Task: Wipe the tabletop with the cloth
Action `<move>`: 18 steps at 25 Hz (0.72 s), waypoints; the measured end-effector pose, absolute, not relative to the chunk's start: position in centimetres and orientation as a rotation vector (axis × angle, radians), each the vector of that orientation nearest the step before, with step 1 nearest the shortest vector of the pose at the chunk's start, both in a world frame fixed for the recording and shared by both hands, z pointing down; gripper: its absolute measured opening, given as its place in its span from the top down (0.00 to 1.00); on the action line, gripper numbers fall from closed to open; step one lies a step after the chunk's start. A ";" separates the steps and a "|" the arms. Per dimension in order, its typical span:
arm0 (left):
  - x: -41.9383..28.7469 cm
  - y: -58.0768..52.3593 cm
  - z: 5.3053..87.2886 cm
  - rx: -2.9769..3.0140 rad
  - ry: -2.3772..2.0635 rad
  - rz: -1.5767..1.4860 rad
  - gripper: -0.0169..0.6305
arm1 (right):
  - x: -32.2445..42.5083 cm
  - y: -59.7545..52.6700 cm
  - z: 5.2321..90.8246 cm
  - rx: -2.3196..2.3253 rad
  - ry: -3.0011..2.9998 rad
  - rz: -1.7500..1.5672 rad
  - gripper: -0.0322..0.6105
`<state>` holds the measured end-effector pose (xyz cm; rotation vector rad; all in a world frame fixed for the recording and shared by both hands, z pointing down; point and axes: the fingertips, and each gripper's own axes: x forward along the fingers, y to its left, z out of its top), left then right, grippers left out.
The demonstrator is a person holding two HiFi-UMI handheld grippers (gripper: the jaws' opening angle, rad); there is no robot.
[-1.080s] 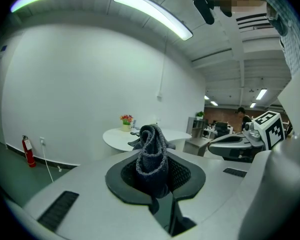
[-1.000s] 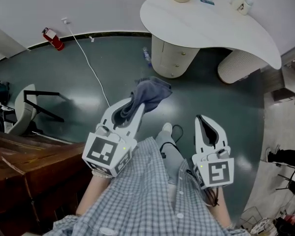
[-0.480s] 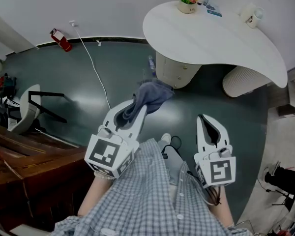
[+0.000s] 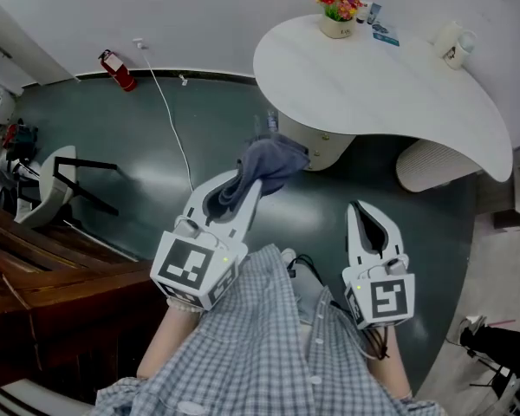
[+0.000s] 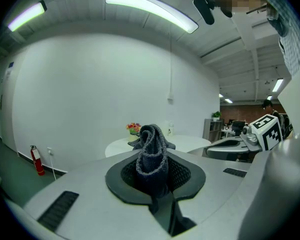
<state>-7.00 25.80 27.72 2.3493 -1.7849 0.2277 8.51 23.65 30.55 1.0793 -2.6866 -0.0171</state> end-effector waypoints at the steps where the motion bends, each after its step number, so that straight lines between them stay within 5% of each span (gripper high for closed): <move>1: -6.7 25.5 27.6 2.346 -1.791 0.225 0.88 | 8.7 23.2 30.5 1.070 -2.690 -0.019 0.94; 18: -5.7 22.7 28.0 2.375 -1.756 0.257 0.89 | 10.1 21.3 32.0 1.128 -2.660 0.013 0.94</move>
